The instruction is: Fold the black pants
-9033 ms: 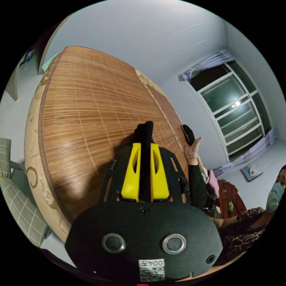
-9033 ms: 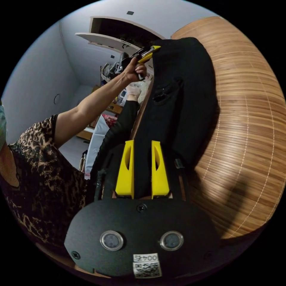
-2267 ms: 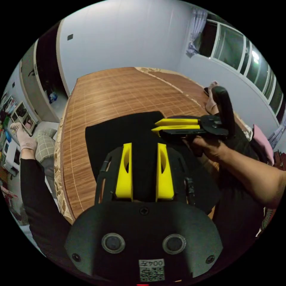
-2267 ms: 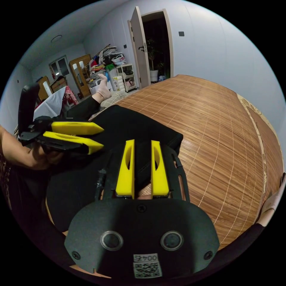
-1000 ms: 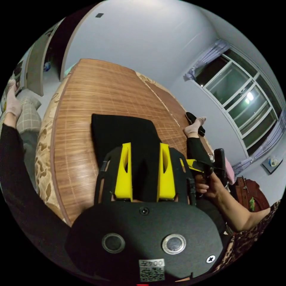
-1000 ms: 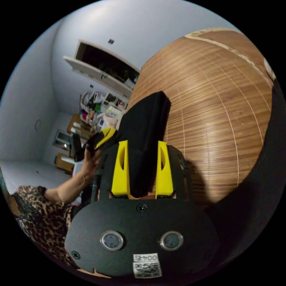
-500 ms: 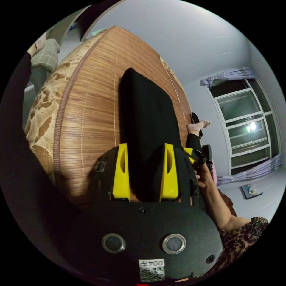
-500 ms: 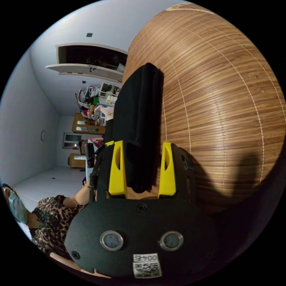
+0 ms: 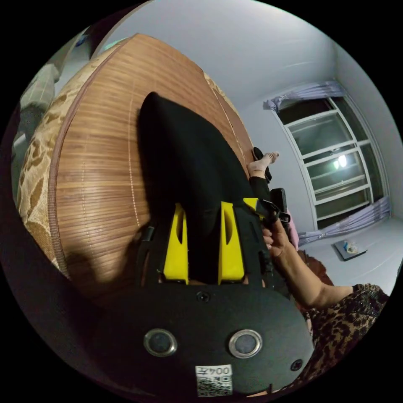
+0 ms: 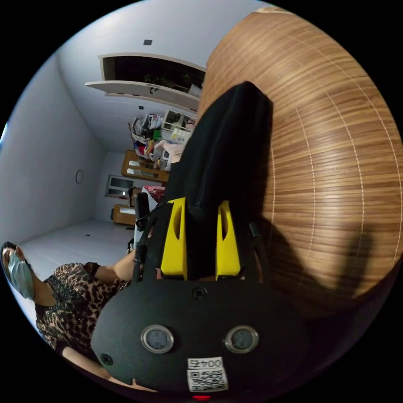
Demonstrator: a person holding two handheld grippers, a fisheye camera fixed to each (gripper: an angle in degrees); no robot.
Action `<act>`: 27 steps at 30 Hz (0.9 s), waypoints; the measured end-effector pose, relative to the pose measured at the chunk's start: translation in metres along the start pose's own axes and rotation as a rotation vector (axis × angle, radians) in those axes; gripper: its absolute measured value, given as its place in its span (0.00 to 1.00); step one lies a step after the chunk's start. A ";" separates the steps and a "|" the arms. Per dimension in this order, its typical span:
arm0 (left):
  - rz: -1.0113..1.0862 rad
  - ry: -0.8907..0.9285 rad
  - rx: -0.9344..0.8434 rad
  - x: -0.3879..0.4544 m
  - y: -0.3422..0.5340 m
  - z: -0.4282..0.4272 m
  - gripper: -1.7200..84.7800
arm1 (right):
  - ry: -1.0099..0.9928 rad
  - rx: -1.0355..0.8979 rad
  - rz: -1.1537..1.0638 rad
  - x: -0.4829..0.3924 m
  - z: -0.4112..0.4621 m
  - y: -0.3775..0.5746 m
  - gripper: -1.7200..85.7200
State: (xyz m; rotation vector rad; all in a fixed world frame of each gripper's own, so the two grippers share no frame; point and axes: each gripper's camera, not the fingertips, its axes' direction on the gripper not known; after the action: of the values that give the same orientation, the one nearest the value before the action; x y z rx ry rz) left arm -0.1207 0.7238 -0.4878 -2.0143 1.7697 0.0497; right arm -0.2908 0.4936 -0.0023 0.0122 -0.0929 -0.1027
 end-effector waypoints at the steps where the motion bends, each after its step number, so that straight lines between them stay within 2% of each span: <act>1: 0.018 0.014 0.004 0.013 0.004 -0.002 0.16 | -0.023 0.030 -0.001 -0.008 -0.011 0.014 0.15; 5: 0.124 0.066 0.027 0.067 0.007 -0.005 0.16 | -0.091 0.176 -0.013 -0.032 -0.054 0.064 0.15; 11: 0.456 0.183 -0.003 0.216 -0.008 0.025 0.16 | -0.040 0.478 -0.126 -0.104 -0.170 0.158 0.15; 14: 0.656 0.285 0.010 0.313 -0.010 0.049 0.16 | 0.086 0.657 -0.234 -0.161 -0.243 0.214 0.15; 16: 0.789 0.416 0.001 0.393 -0.013 0.076 0.16 | 0.217 0.818 -0.306 -0.208 -0.298 0.266 0.15; 17: 0.813 0.446 -0.010 0.412 -0.014 0.086 0.16 | 0.256 0.860 -0.310 -0.218 -0.310 0.279 0.15; 19: 0.881 0.477 -0.077 0.476 -0.012 0.139 0.17 | 0.457 1.003 -0.249 -0.247 -0.350 0.333 0.17; 20: 0.893 0.461 -0.101 0.487 -0.010 0.156 0.18 | 0.513 1.029 -0.213 -0.250 -0.358 0.345 0.17; 22: 0.881 0.402 -0.206 0.500 0.001 0.214 0.18 | 0.717 1.128 0.020 -0.237 -0.383 0.395 0.18; 25: 0.821 0.388 -0.239 0.455 0.026 0.243 0.18 | 0.726 1.219 0.222 -0.201 -0.387 0.467 0.17; 27: 0.829 0.293 -0.247 0.416 0.045 0.249 0.17 | 0.694 1.213 0.241 -0.187 -0.367 0.493 0.15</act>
State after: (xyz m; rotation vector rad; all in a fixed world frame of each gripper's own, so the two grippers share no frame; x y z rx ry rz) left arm -0.0246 0.4216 -0.8573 -1.3309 2.7918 0.2500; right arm -0.3912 1.0063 -0.3768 1.2377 0.5487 0.2147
